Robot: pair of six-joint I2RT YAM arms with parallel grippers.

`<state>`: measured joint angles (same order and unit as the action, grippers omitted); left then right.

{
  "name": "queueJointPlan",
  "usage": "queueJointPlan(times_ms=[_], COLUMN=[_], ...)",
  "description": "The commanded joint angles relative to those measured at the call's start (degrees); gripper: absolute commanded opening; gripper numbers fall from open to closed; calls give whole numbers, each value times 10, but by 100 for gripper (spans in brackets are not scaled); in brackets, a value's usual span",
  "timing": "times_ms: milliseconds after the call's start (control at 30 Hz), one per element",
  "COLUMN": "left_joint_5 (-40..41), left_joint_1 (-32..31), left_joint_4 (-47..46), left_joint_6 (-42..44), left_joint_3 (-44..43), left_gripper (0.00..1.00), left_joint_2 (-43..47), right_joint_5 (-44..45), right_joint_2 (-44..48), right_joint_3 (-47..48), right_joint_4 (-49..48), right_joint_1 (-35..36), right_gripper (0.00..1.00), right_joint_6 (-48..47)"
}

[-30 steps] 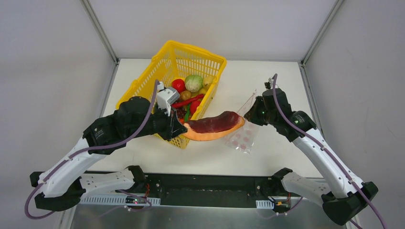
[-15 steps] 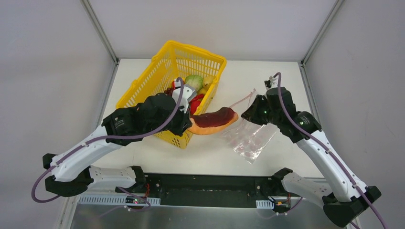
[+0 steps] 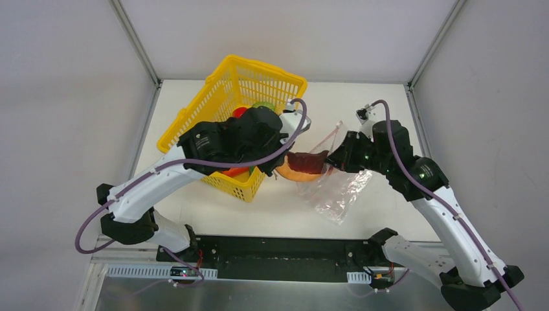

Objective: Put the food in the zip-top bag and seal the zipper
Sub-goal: Place the fake food in the zipper food storage bag.

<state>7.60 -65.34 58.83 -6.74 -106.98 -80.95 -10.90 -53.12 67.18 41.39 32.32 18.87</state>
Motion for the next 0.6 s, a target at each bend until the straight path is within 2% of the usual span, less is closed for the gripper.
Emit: queueJointPlan(times_ms=[0, 300, 400, 567], left_joint_5=[-15, -72, -89, -57], left_joint_1=[-9, -10, -9, -10], left_joint_4=[36, -15, -65, -139], left_joint_6=[32, 20, -3, -46], left_joint_3=[-37, -49, -17, 33], left_gripper=[0, 0, 0, 0], left_joint_2=[-15, -55, -57, -53], right_joint_5=[-41, -84, -86, -112], right_joint_2=[23, 25, 38, 49], right_joint_3=[16, 10, 0, -20], right_joint_4=[-28, -52, -73, -100], right_joint_1=[-3, -3, -3, -3], right_gripper=[5, 4, 4, 2], right_joint_6=[-32, -35, -19, 9])
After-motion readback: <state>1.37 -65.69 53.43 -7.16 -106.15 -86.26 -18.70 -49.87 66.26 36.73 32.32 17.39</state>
